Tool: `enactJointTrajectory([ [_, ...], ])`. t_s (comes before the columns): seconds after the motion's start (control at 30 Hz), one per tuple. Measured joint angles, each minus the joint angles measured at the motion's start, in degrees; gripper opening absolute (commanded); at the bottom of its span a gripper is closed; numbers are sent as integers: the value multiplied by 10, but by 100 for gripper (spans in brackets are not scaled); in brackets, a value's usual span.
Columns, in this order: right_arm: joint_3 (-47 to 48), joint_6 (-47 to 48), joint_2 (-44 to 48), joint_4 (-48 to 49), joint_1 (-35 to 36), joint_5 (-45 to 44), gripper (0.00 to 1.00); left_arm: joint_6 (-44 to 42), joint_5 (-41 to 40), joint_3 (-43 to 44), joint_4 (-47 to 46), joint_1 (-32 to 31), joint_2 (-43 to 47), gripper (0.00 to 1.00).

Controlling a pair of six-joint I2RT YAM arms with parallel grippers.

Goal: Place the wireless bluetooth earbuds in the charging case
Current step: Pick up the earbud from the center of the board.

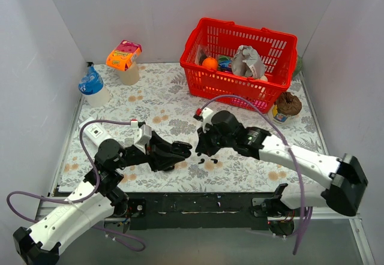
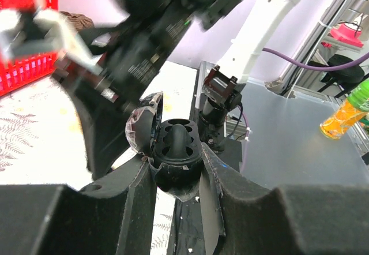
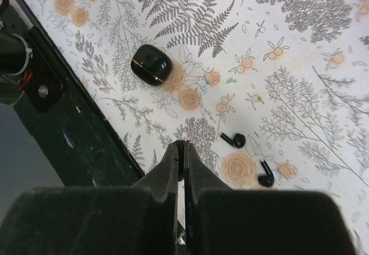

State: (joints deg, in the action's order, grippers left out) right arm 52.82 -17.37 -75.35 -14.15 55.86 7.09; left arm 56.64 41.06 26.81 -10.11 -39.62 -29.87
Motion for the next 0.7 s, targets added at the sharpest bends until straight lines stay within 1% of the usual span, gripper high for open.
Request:
enactJointTrajectory([
  [0.1, 22, 33, 69, -59, 0, -16, 1, 6, -12, -8, -26, 0, -8, 0],
  [0.2, 64, 71, 130, -116, 1, -35, 1, 11, -22, -12, -50, 0, -24, 0],
  [0.37, 123, 114, 215, -178, 1, -51, 1, 15, -28, -12, -90, 0, -70, 0],
  [0.5, 122, 129, 253, -210, 1, -51, 1, 17, -28, -12, -106, 0, -101, 0],
  [0.7, 121, 136, 256, -232, 1, -36, 1, 18, -23, -12, -120, 0, -105, 0],
])
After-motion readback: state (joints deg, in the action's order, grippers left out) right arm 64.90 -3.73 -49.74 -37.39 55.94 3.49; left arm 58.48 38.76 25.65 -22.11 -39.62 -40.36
